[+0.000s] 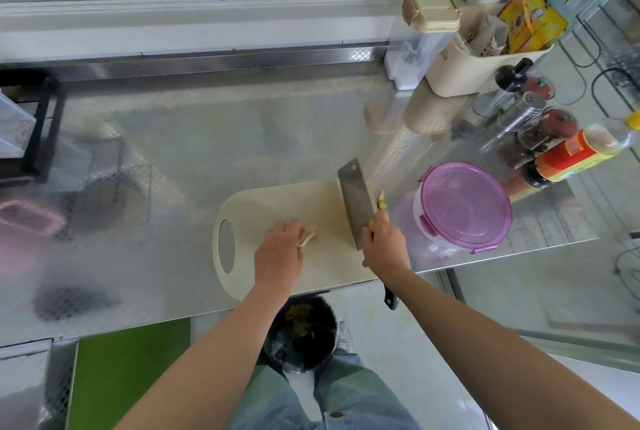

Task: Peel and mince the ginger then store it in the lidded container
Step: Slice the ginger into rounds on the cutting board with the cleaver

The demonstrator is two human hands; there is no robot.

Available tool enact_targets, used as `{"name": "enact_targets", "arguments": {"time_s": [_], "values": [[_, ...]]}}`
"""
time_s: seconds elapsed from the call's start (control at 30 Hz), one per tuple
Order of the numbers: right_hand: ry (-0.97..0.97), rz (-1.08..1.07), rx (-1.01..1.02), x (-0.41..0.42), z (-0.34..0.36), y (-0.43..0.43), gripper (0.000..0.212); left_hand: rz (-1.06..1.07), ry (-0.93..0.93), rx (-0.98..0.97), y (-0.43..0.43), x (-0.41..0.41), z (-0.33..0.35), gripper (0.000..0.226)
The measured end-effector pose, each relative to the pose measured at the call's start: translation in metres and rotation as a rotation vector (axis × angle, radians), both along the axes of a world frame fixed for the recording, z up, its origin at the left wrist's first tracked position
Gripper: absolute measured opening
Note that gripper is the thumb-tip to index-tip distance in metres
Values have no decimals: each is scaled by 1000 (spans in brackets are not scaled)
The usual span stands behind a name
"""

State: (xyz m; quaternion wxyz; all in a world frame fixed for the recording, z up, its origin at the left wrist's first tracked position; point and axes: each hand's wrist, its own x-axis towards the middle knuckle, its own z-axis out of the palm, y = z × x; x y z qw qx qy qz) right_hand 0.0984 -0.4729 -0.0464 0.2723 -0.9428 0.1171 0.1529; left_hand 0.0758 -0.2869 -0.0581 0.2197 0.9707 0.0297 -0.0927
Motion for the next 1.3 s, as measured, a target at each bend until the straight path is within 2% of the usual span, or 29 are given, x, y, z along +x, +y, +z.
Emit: {"name": "enact_targets", "arguments": {"time_s": [0.13,0.23,0.3,0.37,0.63,0.77,0.97,1.3], "values": [[-16,-58,20,4,7,-13,5,0,1,-1,-3,1,-1,32],[-33,55,89,3,18,-6,14,6,-5,4,-4,2,1,32],[-31,186,60,2,21,5,8,0,-36,5,-5,3,1,29],[-14,241,36,0,20,16,12,-28,-80,-24,-6,4,0,27],[60,324,-87,0,13,33,5,-119,-143,-78,-2,8,-11,25],[102,377,-133,6,15,35,15,-112,-155,-105,4,7,-12,28],[-4,415,-102,12,31,40,13,-100,-181,-118,2,7,-8,24],[41,472,-114,10,37,52,12,-46,-156,-155,7,3,-6,25]]}}
